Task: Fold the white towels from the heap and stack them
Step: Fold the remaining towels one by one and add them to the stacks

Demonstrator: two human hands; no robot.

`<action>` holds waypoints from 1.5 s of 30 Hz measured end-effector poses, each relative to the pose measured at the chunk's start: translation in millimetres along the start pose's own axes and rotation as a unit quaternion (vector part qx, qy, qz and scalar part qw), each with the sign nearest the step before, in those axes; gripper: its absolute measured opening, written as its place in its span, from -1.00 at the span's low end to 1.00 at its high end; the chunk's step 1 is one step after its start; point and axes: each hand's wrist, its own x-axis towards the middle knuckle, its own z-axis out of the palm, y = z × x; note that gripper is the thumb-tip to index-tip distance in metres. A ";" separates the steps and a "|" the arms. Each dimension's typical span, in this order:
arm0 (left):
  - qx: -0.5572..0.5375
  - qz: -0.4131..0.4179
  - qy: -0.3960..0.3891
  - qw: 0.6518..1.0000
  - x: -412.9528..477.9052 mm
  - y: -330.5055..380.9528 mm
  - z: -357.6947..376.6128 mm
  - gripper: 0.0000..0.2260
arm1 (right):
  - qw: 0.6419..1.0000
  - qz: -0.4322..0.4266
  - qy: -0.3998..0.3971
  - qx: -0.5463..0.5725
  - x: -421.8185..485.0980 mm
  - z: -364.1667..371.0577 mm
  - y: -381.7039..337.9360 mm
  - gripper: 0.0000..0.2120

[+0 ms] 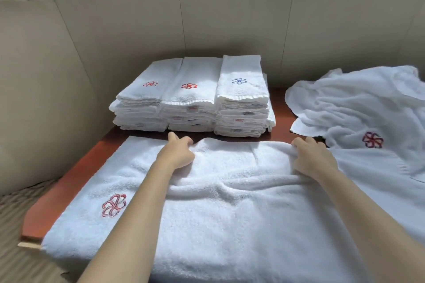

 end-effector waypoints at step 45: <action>0.026 -0.187 0.081 0.979 -72.0 -37.7 -11.3 -0.43 | 0.983 0.094 0.068 0.145 -58.1 -37.5 79.2 -0.77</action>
